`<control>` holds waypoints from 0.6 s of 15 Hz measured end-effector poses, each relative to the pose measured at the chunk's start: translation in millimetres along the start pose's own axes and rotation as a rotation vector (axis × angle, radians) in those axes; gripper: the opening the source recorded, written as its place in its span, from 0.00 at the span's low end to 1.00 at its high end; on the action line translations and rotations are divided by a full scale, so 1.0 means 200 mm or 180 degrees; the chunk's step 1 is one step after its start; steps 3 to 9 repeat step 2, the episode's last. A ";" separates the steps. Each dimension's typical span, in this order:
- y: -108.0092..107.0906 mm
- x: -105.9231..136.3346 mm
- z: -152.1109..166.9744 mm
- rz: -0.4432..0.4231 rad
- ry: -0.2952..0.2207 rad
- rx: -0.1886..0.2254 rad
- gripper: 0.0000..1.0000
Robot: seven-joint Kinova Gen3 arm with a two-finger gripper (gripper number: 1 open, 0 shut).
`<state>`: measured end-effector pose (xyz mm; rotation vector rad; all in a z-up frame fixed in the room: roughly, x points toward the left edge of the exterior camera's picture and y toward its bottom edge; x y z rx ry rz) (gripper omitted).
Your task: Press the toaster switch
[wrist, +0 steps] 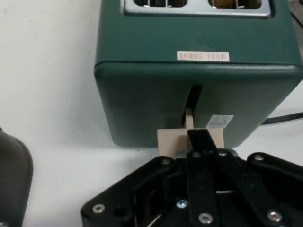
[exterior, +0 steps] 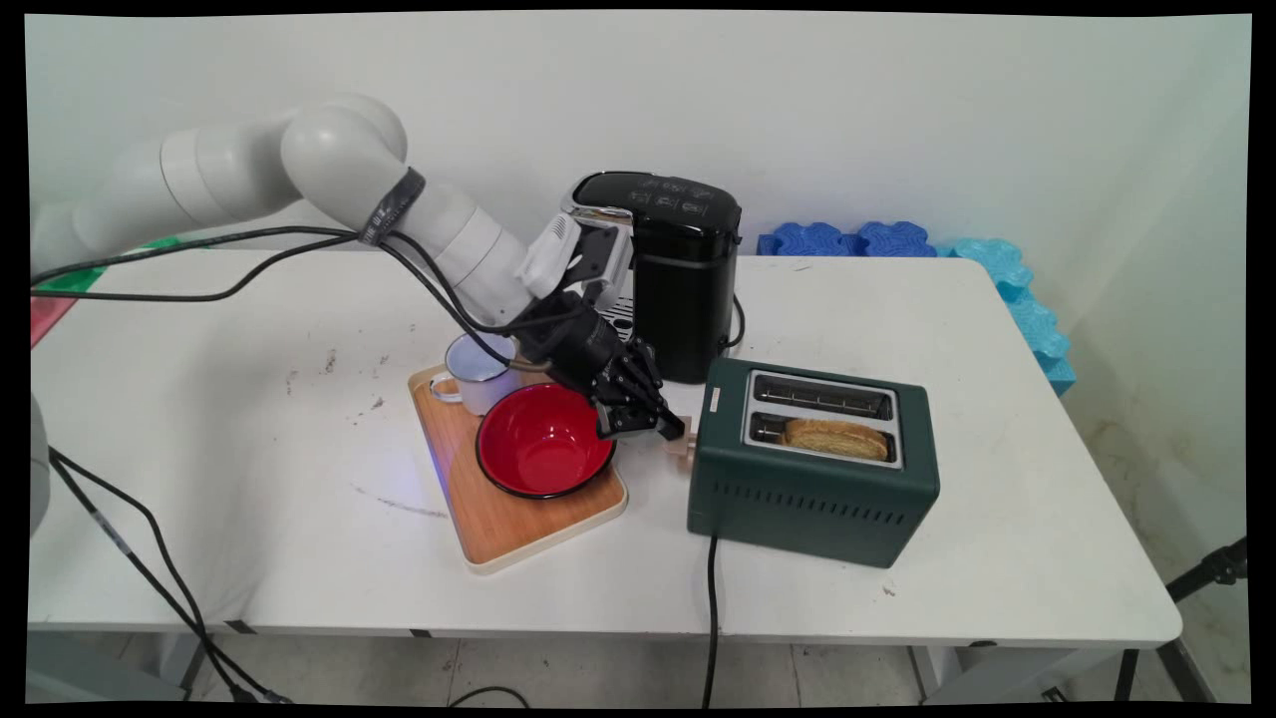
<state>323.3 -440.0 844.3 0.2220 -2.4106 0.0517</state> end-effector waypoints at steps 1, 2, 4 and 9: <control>0.00 -0.01 0.00 0.0002 0.0002 0.0006 0.00; 0.00 -0.01 0.00 0.0001 0.0003 0.0013 0.00; 0.00 -0.01 0.00 0.0001 0.0003 0.0013 0.00; 0.00 -0.01 0.00 0.0001 0.0003 0.0013 0.00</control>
